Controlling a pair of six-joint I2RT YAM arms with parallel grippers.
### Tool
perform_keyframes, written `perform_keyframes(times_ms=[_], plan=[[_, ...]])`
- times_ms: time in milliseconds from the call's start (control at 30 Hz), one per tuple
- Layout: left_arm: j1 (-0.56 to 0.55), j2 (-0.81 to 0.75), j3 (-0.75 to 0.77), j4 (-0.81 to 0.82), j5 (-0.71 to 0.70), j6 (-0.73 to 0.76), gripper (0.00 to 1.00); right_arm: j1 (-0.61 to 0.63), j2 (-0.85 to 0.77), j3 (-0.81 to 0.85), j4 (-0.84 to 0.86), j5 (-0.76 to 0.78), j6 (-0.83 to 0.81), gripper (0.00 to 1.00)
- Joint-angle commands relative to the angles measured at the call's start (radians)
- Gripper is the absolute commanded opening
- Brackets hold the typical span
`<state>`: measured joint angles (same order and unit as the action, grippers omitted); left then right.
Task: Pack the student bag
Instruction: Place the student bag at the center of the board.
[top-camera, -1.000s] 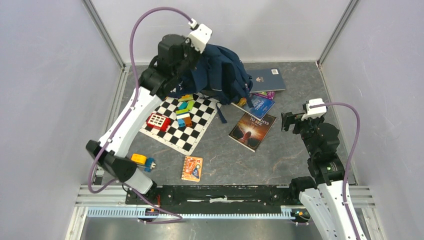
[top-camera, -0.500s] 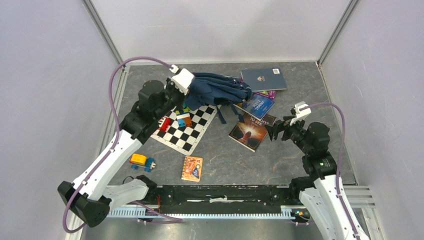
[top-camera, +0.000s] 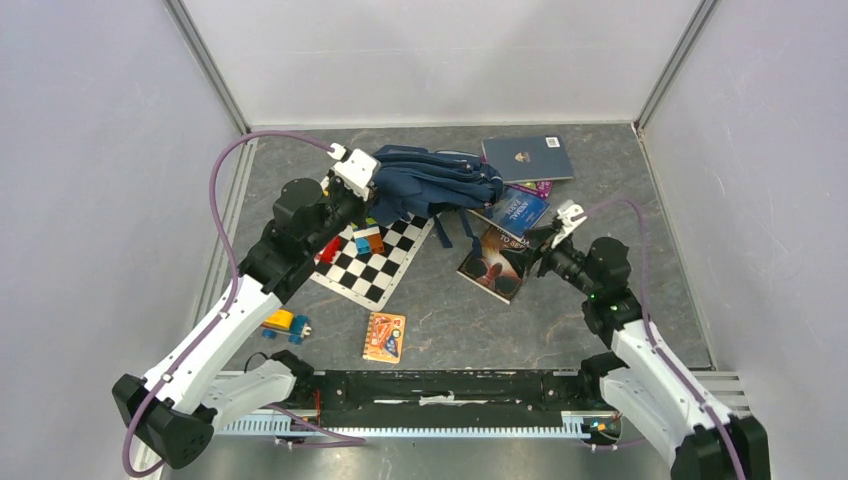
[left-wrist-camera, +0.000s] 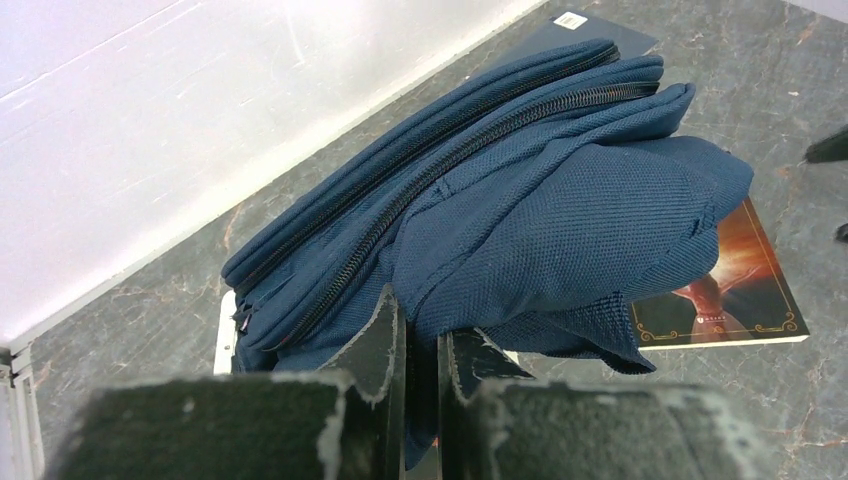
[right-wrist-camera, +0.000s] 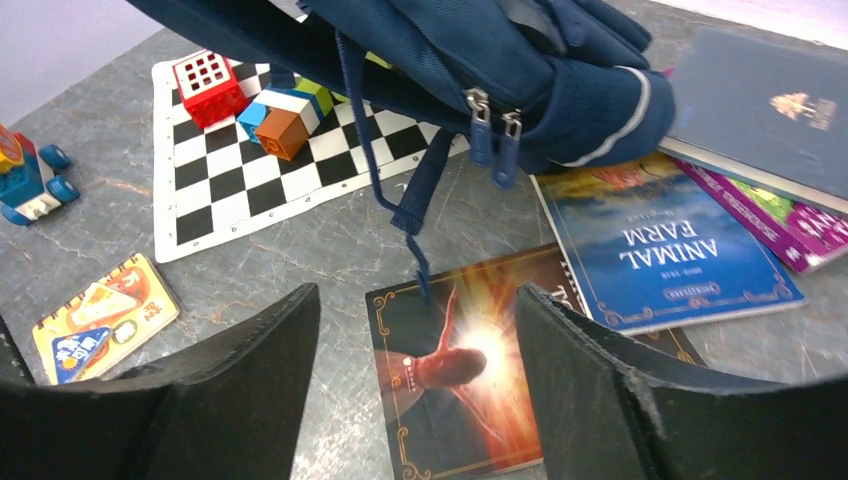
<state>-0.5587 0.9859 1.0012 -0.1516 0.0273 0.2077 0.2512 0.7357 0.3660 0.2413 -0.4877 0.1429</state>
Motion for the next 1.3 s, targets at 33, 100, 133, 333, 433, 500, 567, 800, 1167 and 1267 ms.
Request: perform_keyframes(times_ms=[33, 100, 133, 333, 433, 500, 567, 800, 1167, 1267], plan=[[-0.007, -0.002, -0.013, 0.139, 0.041, -0.124, 0.02, 0.079, 0.189, 0.067, 0.203, 0.092, -0.081, 0.71], [-0.009, 0.008, -0.01, 0.14, 0.052, -0.134, 0.02, 0.106, 0.276, 0.113, 0.216, 0.134, -0.133, 0.67], [-0.009, 0.012, -0.009, 0.141, 0.057, -0.143, 0.02, 0.117, 0.33, 0.151, 0.199, 0.152, -0.166, 0.65], [-0.017, 0.02, -0.017, 0.147, 0.062, -0.145, 0.02, 0.187, 0.468, 0.241, 0.179, 0.287, -0.253, 0.6], [-0.021, 0.016, -0.016, 0.147, 0.068, -0.147, 0.02, 0.2, 0.499, 0.231, 0.231, 0.329, -0.255, 0.6], [-0.023, 0.013, -0.019, 0.147, 0.066, -0.146, 0.02, 0.202, 0.522, 0.236, 0.243, 0.36, -0.269, 0.59], [-0.024, 0.008, -0.021, 0.147, 0.056, -0.143, 0.02, 0.203, 0.538, 0.245, 0.244, 0.402, -0.291, 0.58], [-0.026, 0.005, -0.023, 0.147, 0.045, -0.139, 0.02, 0.204, 0.602, 0.314, 0.215, 0.46, -0.399, 0.48], [-0.027, 0.004, -0.024, 0.147, 0.034, -0.134, 0.02, 0.209, 0.665, 0.372, 0.194, 0.363, -0.377, 0.56], [-0.027, 0.005, -0.024, 0.147, 0.035, -0.134, 0.02, 0.216, 0.668, 0.378, 0.186, 0.354, -0.376, 0.62]])
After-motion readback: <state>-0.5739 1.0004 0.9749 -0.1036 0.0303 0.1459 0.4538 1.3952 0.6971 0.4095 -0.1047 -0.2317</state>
